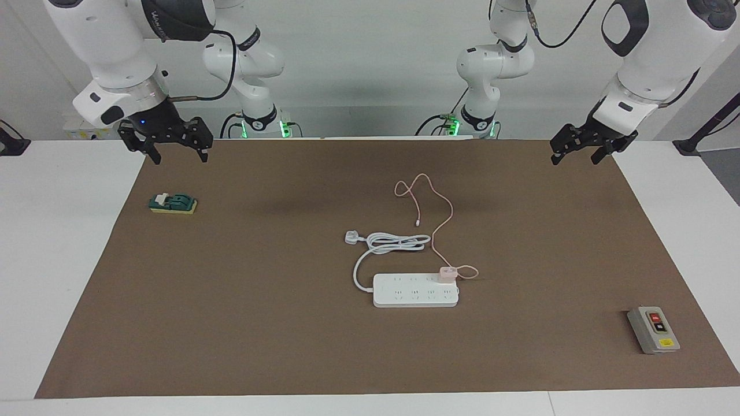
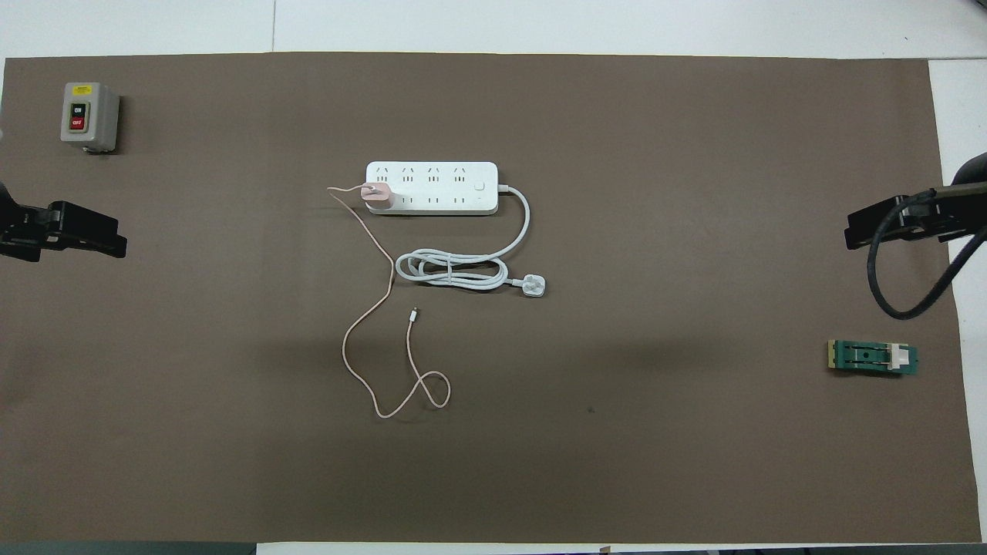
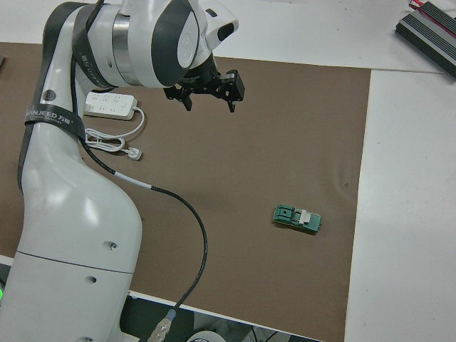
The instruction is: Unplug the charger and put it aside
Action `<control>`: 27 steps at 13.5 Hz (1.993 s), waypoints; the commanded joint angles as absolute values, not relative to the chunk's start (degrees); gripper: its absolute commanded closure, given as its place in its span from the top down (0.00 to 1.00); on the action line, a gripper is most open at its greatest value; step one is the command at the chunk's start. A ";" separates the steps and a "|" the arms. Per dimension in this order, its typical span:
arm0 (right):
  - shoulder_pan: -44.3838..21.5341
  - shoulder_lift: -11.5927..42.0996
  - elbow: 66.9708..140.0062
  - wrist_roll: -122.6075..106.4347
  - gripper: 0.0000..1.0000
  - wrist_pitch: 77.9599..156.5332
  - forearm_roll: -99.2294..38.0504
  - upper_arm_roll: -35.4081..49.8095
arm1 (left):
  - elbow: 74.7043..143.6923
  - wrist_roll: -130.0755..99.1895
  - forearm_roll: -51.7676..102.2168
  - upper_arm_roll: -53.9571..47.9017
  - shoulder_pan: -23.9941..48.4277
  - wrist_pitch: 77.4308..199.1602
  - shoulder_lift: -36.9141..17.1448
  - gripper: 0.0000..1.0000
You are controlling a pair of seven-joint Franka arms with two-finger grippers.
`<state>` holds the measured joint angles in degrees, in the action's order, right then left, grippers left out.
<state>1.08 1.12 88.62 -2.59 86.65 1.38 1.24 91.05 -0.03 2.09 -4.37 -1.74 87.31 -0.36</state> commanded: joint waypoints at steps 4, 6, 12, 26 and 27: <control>1.76 -0.44 90.35 -2.02 1.00 85.69 1.93 1.49 | 90.53 -0.09 2.81 -3.87 -1.23 87.36 -0.53 1.00; 1.76 -0.44 90.35 -2.02 1.00 85.69 1.93 1.49 | 90.88 -0.09 2.81 -3.87 -1.23 88.76 -0.44 1.00; 1.76 -0.44 90.35 -2.02 1.00 85.17 1.93 1.49 | 90.09 -0.17 2.72 -5.44 -1.23 88.25 -1.84 1.00; -4.29 -0.35 93.07 9.71 1.00 88.76 0.36 2.29 | 80.10 -81.60 0.35 -5.98 10.28 98.96 -21.07 1.00; -5.35 0.17 93.69 13.93 1.00 89.64 -1.74 2.29 | 77.63 -86.35 0.26 -5.80 12.11 98.88 -23.70 1.00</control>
<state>-3.36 1.13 90.41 7.46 87.10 0.52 2.02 84.28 -77.62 1.16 -6.94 9.70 99.58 -18.74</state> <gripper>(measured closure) 0.000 0.000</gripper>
